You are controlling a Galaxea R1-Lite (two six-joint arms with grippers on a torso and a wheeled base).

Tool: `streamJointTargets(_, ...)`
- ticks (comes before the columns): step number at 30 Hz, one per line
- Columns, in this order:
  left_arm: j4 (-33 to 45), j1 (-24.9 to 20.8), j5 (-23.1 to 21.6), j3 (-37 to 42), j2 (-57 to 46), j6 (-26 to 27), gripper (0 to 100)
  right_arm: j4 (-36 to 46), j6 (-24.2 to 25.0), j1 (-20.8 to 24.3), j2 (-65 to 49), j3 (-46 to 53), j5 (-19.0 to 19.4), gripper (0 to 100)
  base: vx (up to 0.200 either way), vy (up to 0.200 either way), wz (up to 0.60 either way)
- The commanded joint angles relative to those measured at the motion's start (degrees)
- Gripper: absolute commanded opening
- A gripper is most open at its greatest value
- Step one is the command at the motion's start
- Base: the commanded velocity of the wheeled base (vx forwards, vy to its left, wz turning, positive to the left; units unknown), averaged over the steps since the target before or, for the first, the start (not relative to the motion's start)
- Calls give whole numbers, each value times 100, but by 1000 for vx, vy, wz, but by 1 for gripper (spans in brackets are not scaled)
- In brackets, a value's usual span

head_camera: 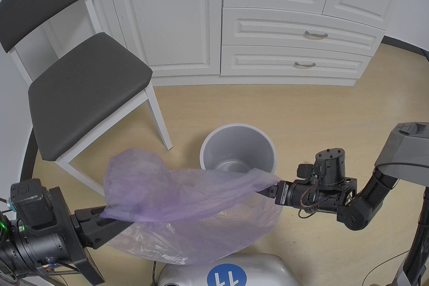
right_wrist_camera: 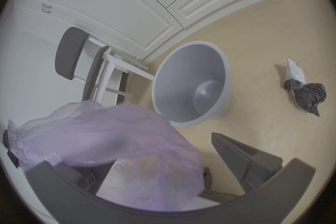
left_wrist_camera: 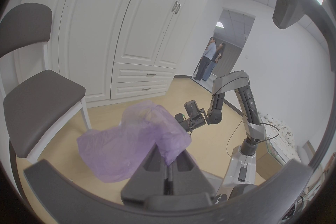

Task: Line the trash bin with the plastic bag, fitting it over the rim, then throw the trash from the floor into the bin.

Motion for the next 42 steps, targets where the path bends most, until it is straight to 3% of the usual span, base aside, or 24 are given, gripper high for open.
streamJointTargets(1,11,66,14,-60,13,-8,0,-13,-10,7,116,39,1,0,0,0,0)
streamJointTargets(9,2,506,32,-86,532,-8,0,4,16,-2,11,57,-25,0,0,0,0)
streamJointTargets(23,11,1209,67,-262,1270,-25,0,83,78,51,-692,-154,-772,0,0,0,0)
streamJointTargets(30,2,1789,6,-429,1516,-25,0,417,87,-72,-1395,-330,-1221,0,0,0,0)
streamJointTargets(36,-174,1851,50,-517,2255,-175,0,822,-159,-362,-1967,-497,-1528,0,0,0,0)
streamJointTargets(39,-561,1912,102,-684,2764,-623,0,1085,-652,-687,-2591,-427,-1520,0,0,0,0)
streamJointTargets(42,-860,1912,146,-684,2958,-685,0,1578,-915,-810,-3127,-383,-1520,0,0,0,0)
